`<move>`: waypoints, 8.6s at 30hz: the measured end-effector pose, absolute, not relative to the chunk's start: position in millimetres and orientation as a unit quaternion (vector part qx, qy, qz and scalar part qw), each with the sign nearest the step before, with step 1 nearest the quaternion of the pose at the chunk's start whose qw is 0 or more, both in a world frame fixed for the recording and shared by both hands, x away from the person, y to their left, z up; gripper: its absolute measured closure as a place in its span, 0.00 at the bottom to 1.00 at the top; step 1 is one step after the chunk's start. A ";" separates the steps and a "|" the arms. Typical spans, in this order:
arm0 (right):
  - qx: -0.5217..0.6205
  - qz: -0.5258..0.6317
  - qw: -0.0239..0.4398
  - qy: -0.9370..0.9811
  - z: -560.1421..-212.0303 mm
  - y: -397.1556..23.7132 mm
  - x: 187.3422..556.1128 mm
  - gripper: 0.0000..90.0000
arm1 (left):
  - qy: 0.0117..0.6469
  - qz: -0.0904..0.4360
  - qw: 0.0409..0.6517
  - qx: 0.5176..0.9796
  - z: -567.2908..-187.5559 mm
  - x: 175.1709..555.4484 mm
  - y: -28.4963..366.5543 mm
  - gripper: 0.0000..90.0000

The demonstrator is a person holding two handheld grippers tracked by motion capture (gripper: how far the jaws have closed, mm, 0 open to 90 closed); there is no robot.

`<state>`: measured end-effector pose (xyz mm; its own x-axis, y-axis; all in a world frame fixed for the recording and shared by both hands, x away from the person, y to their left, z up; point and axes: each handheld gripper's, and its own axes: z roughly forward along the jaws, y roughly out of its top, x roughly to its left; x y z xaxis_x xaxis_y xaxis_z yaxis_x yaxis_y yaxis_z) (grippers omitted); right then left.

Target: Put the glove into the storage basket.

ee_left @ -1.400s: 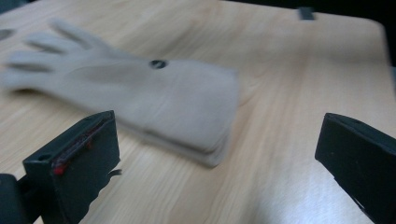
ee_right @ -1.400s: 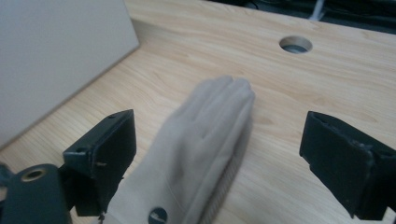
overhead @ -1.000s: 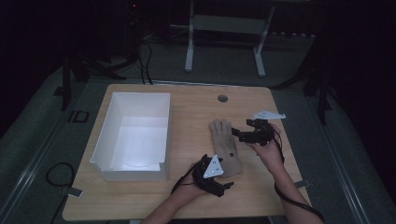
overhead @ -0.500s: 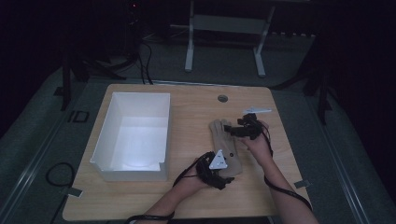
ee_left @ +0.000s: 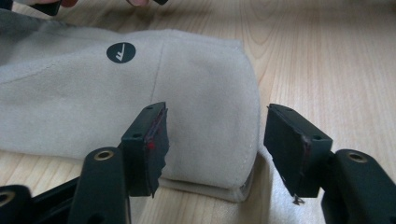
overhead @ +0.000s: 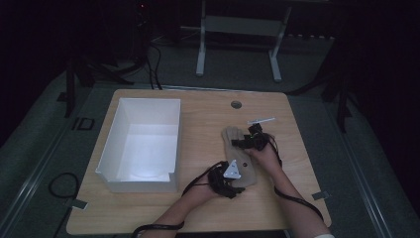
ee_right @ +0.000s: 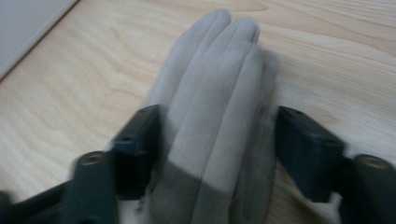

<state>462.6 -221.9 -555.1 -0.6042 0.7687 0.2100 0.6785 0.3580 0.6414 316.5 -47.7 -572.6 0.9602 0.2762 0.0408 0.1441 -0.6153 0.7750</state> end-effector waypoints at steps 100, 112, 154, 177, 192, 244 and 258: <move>0.347 0.497 0.060 0.793 -368.4 -123.5 435.1 0.74 | 0.158 0.148 0.380 0.899 -396.8 304.0 68.4 0.92; 0.325 0.494 0.051 0.805 -361.9 -76.0 435.3 0.74 | 0.184 0.160 0.379 0.893 -397.9 296.5 108.0 0.92; 0.293 0.456 0.012 0.840 -410.4 55.4 441.1 0.73 | 0.280 0.163 0.357 0.876 -451.4 279.6 215.3 0.92; 0.295 0.345 0.026 0.891 -452.7 78.5 443.6 0.48 | 0.319 0.132 0.322 0.881 -510.1 284.6 207.2 0.70; 0.265 0.392 0.011 0.881 -438.8 54.0 441.2 0.23 | 0.369 0.146 0.383 0.834 -494.1 283.2 209.1 0.46; 0.234 0.435 0.073 0.867 -398.9 -93.8 400.4 0.20 | 0.235 0.095 0.511 0.821 -432.0 267.6 105.8 0.15; 0.246 0.431 0.071 0.865 -436.5 -141.5 382.2 0.19 | 0.215 0.090 0.512 0.827 -448.4 260.1 79.3 0.15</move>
<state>382.2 -141.5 -436.5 -0.8693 0.4862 0.0893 0.3642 0.5078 0.7807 260.1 79.3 -448.4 0.8912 0.4481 -0.0706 0.2630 -0.3835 0.8853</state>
